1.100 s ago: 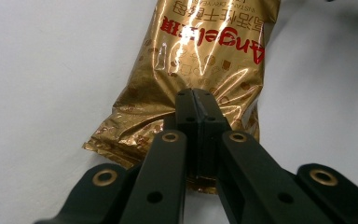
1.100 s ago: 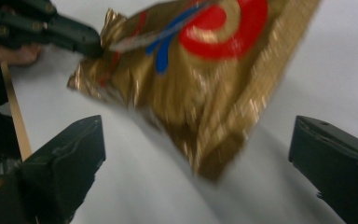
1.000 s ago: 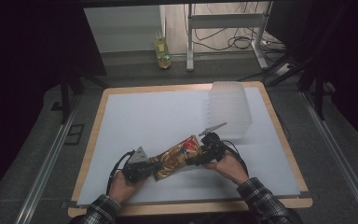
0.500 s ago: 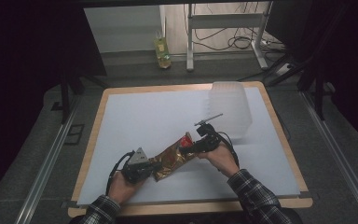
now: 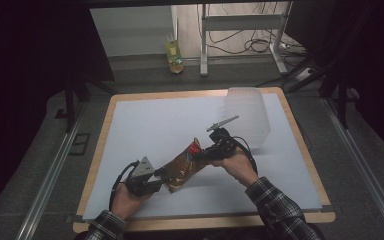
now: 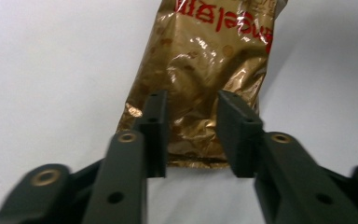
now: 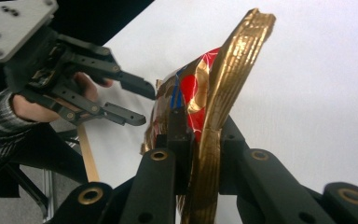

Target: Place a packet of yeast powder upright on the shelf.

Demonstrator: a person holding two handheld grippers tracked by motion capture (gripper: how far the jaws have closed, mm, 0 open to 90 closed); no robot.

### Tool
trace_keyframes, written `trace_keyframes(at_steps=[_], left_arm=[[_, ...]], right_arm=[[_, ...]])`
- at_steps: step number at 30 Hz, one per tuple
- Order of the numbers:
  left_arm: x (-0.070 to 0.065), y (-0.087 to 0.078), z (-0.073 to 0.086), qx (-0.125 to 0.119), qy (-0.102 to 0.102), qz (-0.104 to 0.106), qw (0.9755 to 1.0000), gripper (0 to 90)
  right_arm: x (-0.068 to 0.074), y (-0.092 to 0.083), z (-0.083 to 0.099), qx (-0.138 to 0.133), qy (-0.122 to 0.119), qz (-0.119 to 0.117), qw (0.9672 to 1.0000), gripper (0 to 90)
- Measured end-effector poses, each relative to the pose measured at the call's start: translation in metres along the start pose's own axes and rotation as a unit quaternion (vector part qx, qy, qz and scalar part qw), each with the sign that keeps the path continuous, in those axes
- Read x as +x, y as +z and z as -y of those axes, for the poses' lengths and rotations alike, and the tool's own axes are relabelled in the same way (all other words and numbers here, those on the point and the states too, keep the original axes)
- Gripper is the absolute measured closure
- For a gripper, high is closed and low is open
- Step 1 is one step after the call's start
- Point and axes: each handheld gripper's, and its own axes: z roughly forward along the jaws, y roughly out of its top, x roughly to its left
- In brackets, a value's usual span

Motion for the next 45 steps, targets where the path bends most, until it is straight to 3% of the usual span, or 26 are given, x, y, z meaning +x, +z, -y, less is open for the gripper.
trace_keyframes(at_steps=[3,10,19,24,30,39,45], left_arm=[[0.001,0.000,0.000,0.000,0.003,0.002,1.0000,52.3],[0.000,0.003,-0.001,-0.005,0.003,0.006,1.0000,38.2],[0.003,0.003,-0.001,-0.015,-0.005,0.009,0.9998,24.3],[0.000,0.003,-0.002,-0.012,0.014,0.007,0.9998,18.8],[0.001,0.006,-0.002,0.001,0.016,0.008,0.9998,9.0],[0.000,0.008,-0.002,0.003,0.023,0.005,0.9997,4.2],[0.000,0.013,0.001,0.013,0.023,0.014,0.9996,3.5]], right_arm=[[0.005,-0.007,-0.005,0.002,-0.020,0.008,0.9998,80.4],[0.012,-0.022,-0.014,-0.001,-0.042,0.022,0.9989,80.4],[0.015,-0.038,-0.020,-0.005,-0.067,0.039,0.9970,80.3],[0.016,-0.048,-0.024,-0.003,-0.094,0.049,0.9944,80.3],[0.015,-0.058,-0.027,0.004,-0.121,0.055,0.9912,80.1],[0.008,-0.080,-0.032,0.008,-0.141,0.063,0.9879,80.2],[0.006,-0.092,-0.036,0.000,-0.139,0.076,0.9873,80.2]])
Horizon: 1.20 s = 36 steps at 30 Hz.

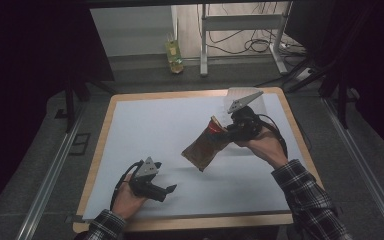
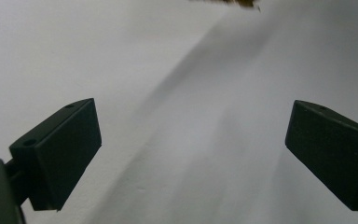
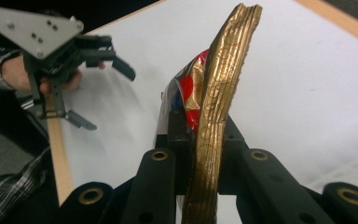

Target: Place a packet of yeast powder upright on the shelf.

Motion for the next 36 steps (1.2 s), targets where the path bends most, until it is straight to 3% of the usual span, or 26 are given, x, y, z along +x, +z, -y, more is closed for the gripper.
trace_keyframes(at_steps=[8,18,24,36], left_arm=[[-0.002,0.003,0.001,0.011,0.013,-0.002,0.9999,3.6],[-0.001,0.004,0.001,0.011,0.009,0.004,0.9999,3.7],[-0.002,0.005,0.001,0.012,0.011,0.004,0.9999,3.7],[0.000,0.004,0.002,0.012,0.004,0.010,0.9999,4.1]], right_arm=[[-0.006,-0.016,-0.005,0.003,-0.023,0.016,0.9996,80.3],[-0.014,-0.039,-0.020,-0.001,-0.040,0.028,0.9988,80.6],[-0.022,-0.051,-0.029,-0.005,-0.041,0.032,0.9987,81.0],[-0.041,-0.079,-0.046,-0.013,-0.043,0.064,0.9970,81.1]])
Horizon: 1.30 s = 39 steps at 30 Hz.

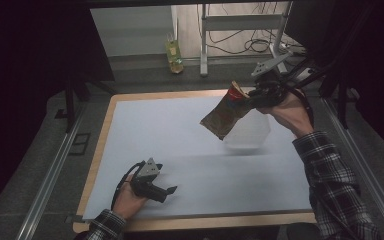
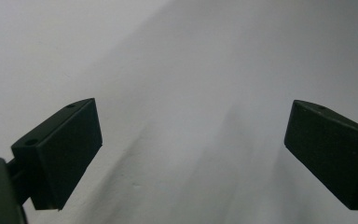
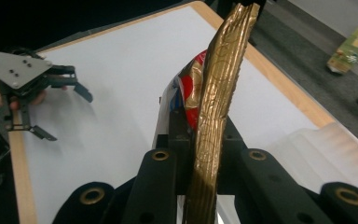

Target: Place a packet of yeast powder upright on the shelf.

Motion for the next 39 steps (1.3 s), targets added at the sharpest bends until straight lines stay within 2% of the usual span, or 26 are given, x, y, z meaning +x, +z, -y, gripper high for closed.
trace_keyframes(at_steps=[6,16,23,28,33,38,39], left_arm=[[0.001,-0.001,0.000,-0.001,-0.004,0.001,1.0000,4.4],[0.000,0.000,0.000,-0.001,-0.004,0.001,1.0000,4.4],[0.001,-0.001,0.000,-0.001,-0.002,-0.001,1.0000,4.4],[0.001,-0.001,0.001,-0.001,-0.002,-0.003,1.0000,4.4],[0.001,-0.001,0.001,0.000,-0.003,-0.003,1.0000,4.4],[0.001,-0.001,0.001,-0.001,-0.004,-0.004,1.0000,4.4],[0.001,-0.001,0.001,0.000,-0.004,-0.003,1.0000,4.4]], right_arm=[[-0.017,-0.011,-0.003,-0.006,-0.012,0.007,0.9999,81.1],[-0.042,-0.019,-0.002,0.010,-0.030,0.032,0.9990,81.2],[-0.063,-0.024,0.000,0.028,-0.057,0.049,0.9968,81.3],[-0.073,-0.024,0.002,0.030,-0.070,0.056,0.9956,81.3],[-0.087,-0.018,0.004,0.048,-0.097,0.066,0.9920,81.4],[-0.095,-0.014,0.008,0.054,-0.115,0.071,0.9893,81.5],[-0.099,-0.011,0.009,0.059,-0.123,0.076,0.9877,81.5]])
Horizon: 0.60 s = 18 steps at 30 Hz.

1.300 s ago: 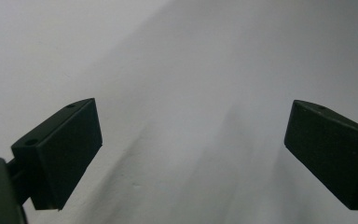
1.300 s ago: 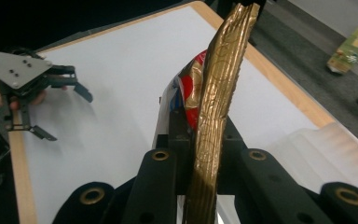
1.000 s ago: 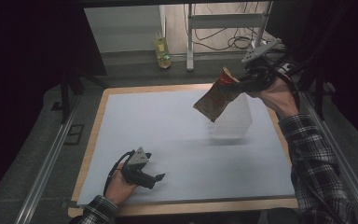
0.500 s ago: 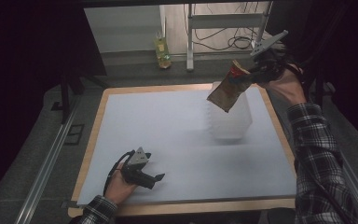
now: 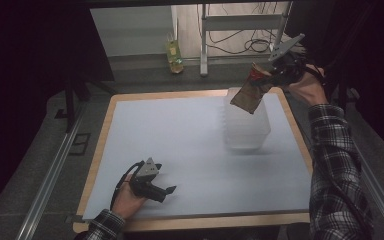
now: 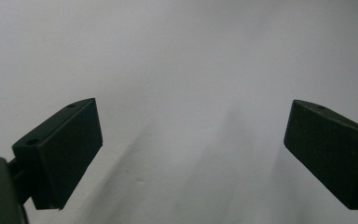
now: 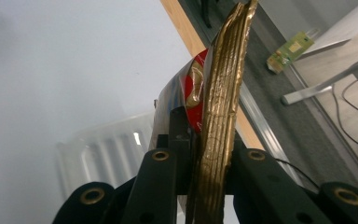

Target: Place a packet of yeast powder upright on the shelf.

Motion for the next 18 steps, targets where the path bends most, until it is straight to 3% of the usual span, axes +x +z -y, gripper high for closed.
trace_keyframes(at_steps=[5,9,18], left_arm=[[0.000,0.000,0.000,0.001,0.001,0.000,1.0000,4.3],[0.000,0.000,0.000,0.003,0.000,0.001,1.0000,4.3],[0.001,0.000,0.001,0.005,-0.001,0.001,1.0000,4.2]], right_arm=[[-0.004,0.008,0.002,0.007,-0.023,0.000,0.9997,81.6],[-0.006,0.021,0.002,0.020,-0.057,-0.004,0.9982,81.6],[-0.007,0.043,0.003,0.031,-0.098,-0.030,0.9942,81.5]])
